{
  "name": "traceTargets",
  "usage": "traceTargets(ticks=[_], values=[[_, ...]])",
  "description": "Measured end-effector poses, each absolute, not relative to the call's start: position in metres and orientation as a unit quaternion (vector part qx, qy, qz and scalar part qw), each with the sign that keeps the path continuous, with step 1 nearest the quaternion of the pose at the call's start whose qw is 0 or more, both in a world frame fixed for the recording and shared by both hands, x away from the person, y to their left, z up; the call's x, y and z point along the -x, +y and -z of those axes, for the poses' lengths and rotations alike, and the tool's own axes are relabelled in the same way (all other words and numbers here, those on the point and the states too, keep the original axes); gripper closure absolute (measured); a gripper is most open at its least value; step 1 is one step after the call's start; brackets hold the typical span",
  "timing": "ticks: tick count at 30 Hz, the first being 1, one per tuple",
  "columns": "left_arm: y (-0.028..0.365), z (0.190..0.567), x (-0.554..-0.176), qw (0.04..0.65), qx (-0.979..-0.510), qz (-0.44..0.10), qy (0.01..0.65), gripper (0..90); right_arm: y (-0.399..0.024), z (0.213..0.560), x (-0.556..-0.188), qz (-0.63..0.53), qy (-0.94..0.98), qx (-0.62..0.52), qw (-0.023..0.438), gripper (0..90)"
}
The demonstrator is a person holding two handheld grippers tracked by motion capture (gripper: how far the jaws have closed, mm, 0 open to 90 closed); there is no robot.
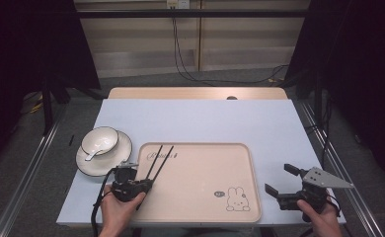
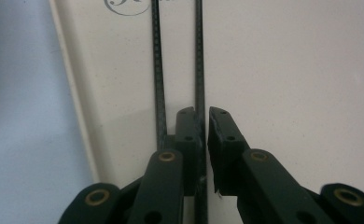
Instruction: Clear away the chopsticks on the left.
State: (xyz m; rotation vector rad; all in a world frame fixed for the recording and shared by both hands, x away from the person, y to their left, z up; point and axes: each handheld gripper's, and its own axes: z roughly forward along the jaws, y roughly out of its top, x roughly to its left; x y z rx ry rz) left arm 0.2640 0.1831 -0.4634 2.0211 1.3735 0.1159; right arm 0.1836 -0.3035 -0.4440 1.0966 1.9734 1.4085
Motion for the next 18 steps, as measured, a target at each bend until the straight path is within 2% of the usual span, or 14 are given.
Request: traceTargets(ticks=[2,7,9,14,18], values=[[0.185,0.462,-0.264,0.353,-0.776,-0.042,0.521,80.5,-0.303,0.444,-0.184,-0.514,0.72,-0.4,0.239,2.1],[0.191,0.455,-0.261,0.401,-0.766,-0.046,0.501,67.4,-0.304,0.444,-0.184,-0.515,0.72,-0.401,0.238,2.1],[0.196,0.451,-0.259,0.419,-0.763,-0.048,0.49,60.5,-0.304,0.444,-0.184,-0.515,0.719,-0.4,0.24,2.1],[0.21,0.443,-0.249,0.455,-0.751,-0.086,0.471,33.8,-0.305,0.444,-0.184,-0.516,0.717,-0.403,0.241,2.1],[0.225,0.438,-0.242,0.475,-0.741,-0.123,0.458,23.9,-0.304,0.444,-0.184,-0.516,0.718,-0.401,0.241,2.1]])
